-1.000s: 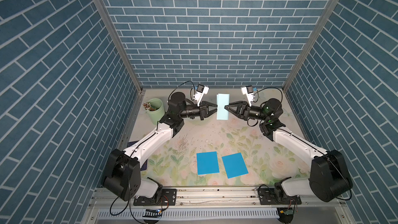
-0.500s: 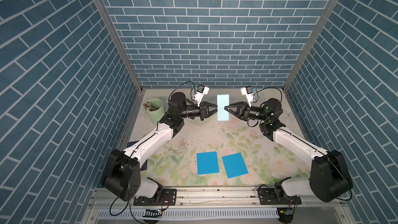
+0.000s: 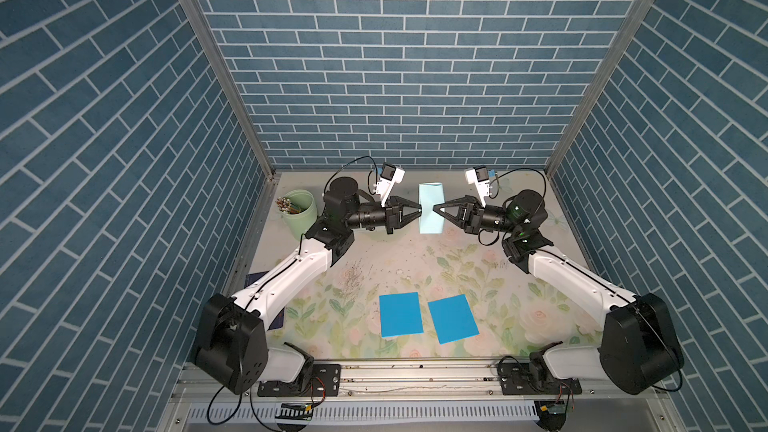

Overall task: Fold the square paper along the opposite sides
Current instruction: Fold the paper.

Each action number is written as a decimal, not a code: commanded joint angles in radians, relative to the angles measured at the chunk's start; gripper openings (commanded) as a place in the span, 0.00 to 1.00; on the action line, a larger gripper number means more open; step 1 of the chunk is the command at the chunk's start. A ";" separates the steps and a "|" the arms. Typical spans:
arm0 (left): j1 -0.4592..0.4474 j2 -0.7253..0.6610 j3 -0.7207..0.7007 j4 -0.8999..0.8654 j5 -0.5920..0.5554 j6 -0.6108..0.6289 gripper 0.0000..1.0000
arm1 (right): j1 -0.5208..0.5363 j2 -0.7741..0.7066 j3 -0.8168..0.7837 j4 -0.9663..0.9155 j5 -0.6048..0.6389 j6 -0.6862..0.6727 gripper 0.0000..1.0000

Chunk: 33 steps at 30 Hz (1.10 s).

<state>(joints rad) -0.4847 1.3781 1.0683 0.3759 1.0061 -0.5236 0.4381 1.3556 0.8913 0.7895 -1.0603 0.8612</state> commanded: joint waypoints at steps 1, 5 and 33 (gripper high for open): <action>0.032 -0.056 0.030 -0.056 0.000 0.057 0.13 | 0.002 -0.033 0.032 -0.023 -0.004 -0.047 0.03; 0.071 -0.109 0.022 -0.052 0.008 0.053 0.32 | 0.002 -0.032 0.037 -0.031 0.001 -0.053 0.03; -0.021 -0.021 0.022 0.022 -0.078 0.005 0.12 | 0.019 0.000 0.061 -0.013 0.013 -0.052 0.02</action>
<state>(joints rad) -0.5026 1.3552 1.0687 0.3855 0.9348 -0.5251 0.4519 1.3502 0.9283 0.7597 -1.0447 0.8371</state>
